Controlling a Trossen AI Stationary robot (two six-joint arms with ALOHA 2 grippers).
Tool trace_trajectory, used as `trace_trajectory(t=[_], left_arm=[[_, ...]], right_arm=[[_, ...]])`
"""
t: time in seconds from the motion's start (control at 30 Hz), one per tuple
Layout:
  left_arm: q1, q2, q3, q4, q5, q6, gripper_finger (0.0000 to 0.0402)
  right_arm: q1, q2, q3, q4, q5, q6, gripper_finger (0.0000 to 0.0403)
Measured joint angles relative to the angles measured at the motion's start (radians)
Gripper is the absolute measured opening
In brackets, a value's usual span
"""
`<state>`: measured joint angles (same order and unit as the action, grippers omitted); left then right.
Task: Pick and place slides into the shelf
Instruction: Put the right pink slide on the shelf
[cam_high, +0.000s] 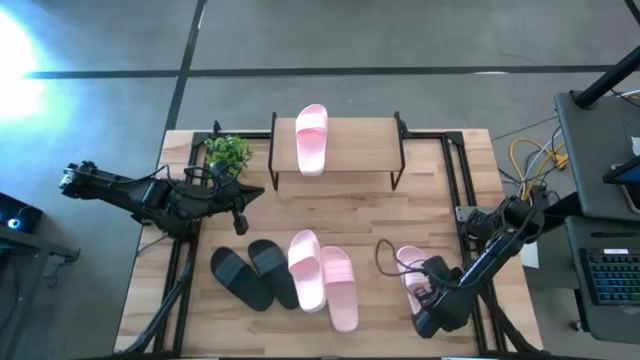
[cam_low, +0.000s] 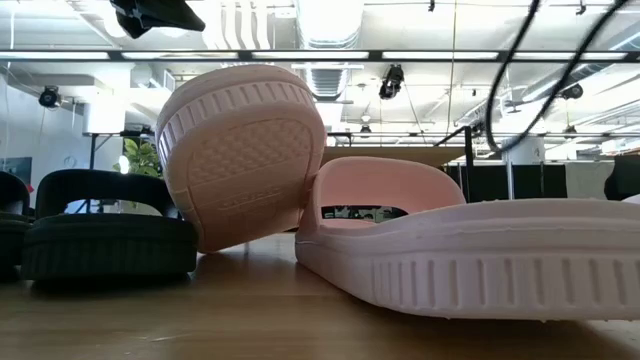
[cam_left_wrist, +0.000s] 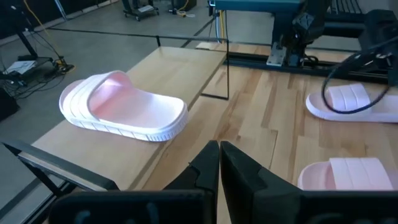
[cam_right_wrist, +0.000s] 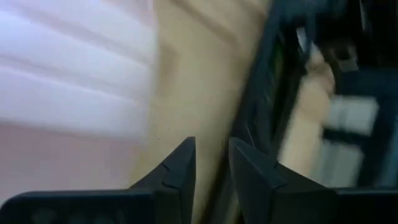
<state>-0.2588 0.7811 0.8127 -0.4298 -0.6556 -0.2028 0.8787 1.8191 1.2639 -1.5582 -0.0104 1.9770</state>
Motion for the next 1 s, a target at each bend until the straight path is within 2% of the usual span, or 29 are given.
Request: trace_trajectory(t=[0.13, 0.27, 0.4, 0.5, 0.7, 0.83, 1.0], left_arm=[[0.005, -0.004, 0.001, 0.001, 0.000, 0.000, 0.0000], [0.009, -0.006, 0.003, 0.002, 0.001, 0.000, 0.0000], [0.010, -0.004, 0.000, -0.002, 0.002, 0.000, 0.0000], [0.010, -0.004, -0.001, -0.008, 0.002, 0.000, 0.0000], [0.012, 0.000, -0.006, -0.033, 0.000, 0.000, 0.0000], [0.021, 0.003, -0.014, -0.034, 0.000, 0.000, 0.0000], [0.029, 0.005, -0.013, -0.034, 0.000, 0.000, 0.0000]], right_arm=[[-0.024, -0.014, 0.056, -0.016, 0.174, -0.087, 0.0106], [-0.048, -0.013, 0.105, 0.000, 0.302, -0.353, 0.0151], [-0.037, 0.006, 0.108, 0.028, 0.299, -0.630, 0.0196], [-0.013, 0.020, 0.103, 0.022, 0.299, -0.725, 0.0217], [-0.004, 0.043, 0.077, 0.030, 0.300, -0.756, 0.0234], [-0.004, 0.043, 0.036, 0.088, 0.298, -0.764, 0.0235], [0.001, 0.041, 0.048, 0.083, 0.275, -0.819, 0.0235]])
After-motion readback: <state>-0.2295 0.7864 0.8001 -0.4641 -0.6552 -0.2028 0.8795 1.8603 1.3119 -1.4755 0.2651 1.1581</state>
